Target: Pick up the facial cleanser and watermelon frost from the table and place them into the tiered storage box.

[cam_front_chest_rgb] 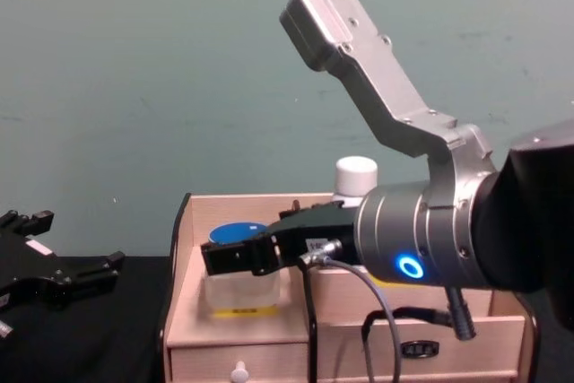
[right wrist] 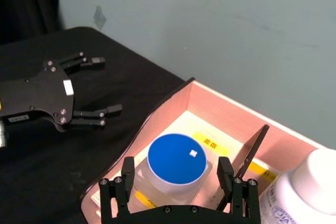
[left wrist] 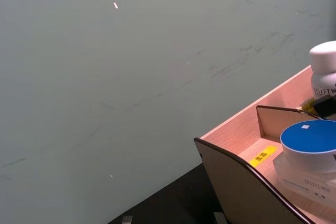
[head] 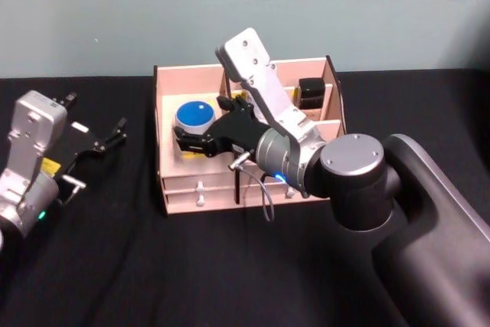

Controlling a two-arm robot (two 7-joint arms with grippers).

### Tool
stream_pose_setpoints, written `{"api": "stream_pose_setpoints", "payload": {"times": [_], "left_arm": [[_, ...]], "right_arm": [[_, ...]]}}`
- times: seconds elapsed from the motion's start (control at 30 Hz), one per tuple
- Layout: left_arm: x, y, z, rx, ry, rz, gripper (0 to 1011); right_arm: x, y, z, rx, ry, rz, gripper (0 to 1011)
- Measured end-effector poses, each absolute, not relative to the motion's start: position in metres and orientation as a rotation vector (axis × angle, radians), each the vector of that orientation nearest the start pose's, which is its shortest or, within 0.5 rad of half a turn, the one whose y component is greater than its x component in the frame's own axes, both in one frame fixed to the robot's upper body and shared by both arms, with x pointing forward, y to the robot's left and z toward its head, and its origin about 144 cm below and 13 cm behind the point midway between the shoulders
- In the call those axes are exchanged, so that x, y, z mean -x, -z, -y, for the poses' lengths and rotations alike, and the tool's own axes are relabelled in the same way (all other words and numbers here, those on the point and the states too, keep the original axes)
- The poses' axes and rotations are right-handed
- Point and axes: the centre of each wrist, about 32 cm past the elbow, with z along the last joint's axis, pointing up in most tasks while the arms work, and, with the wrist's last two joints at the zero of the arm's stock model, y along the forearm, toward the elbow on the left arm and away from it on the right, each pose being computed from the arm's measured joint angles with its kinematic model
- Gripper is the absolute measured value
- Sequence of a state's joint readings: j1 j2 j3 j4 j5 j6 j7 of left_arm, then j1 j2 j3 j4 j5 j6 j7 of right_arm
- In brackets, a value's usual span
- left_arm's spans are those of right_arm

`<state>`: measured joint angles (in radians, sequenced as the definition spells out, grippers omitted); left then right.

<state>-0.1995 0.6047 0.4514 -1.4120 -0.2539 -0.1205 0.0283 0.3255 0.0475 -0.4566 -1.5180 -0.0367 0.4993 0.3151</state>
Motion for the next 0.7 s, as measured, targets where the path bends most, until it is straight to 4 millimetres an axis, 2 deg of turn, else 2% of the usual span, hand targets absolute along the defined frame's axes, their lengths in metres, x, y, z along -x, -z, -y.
{"api": "stream_pose_setpoints", "payload": {"times": [0.47, 0.7], "left_arm": [[-0.489, -1.14, -0.31, -0.304, -1.248, 0.285, 1001], [-0.489, -1.14, -0.31, -0.304, -1.248, 0.285, 1001]], "right_arm": [[-0.48, -1.24, 0.11, 0.226, 0.938, 0.185, 1003], [-0.46, -1.245, 0.137, 0.123, 1.025, 0.224, 1003]]}}
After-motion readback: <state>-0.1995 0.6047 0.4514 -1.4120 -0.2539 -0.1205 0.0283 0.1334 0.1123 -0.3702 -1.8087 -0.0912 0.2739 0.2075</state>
